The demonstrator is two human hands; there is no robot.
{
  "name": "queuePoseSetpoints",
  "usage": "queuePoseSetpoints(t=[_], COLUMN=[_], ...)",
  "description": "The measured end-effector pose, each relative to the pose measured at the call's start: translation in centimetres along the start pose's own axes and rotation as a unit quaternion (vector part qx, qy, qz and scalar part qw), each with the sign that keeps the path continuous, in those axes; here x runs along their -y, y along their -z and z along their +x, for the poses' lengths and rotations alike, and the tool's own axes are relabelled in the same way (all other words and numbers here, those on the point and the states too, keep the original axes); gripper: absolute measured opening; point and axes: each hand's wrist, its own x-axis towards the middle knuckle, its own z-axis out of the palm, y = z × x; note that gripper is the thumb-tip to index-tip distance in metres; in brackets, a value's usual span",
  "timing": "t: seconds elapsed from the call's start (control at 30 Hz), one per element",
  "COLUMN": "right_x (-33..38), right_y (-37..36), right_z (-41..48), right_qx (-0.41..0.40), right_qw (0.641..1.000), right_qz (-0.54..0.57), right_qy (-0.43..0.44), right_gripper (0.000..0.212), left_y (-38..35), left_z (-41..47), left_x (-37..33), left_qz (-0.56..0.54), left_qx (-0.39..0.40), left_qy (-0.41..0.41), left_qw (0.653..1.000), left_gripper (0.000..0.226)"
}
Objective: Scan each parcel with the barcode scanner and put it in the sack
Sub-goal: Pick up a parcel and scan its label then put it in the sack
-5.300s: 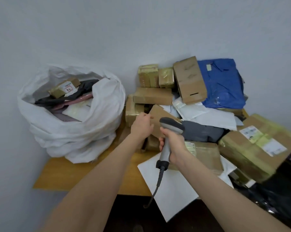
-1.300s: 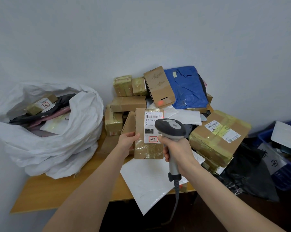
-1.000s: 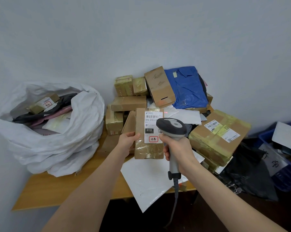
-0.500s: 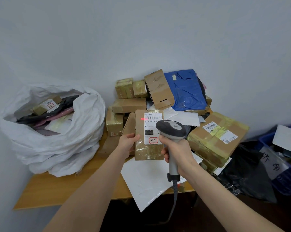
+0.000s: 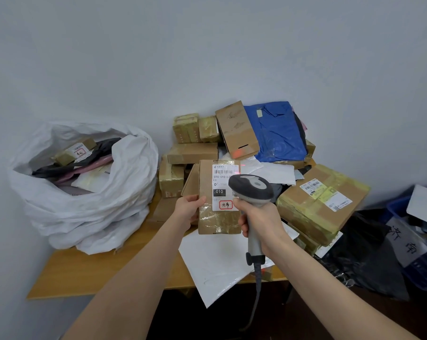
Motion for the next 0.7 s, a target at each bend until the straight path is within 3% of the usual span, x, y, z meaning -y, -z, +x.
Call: queuePoseSetpoints(t=[0.27,0.47,0.7], right_x=[0.0,-0.4,1.9], right_y=[-3.2,-9.1,-18.7], right_z=[0.7,1.9,4.8], right_qx=[0.038,0.072,0.104], right_qw=[0.991,0.985,0.983], right_qz=[0.110,0.123,0.125], right_qy=[-0.063,-0.093,-0.083], right_gripper=[0.017,0.016,0.022], left_y=[3.0,9.0,18.6], left_z=[-2.4,-3.9,-2.3], left_x=[0.1,-0.2,-5.3], left_qz=[0.006,-0.024,-0.021], left_qx=[-0.026,-0.088,-0.188], left_qy=[0.006,-0.005,-0.088], left_qw=[1.000,0.996,0.978], left_gripper=[0.045,0.042,0.043])
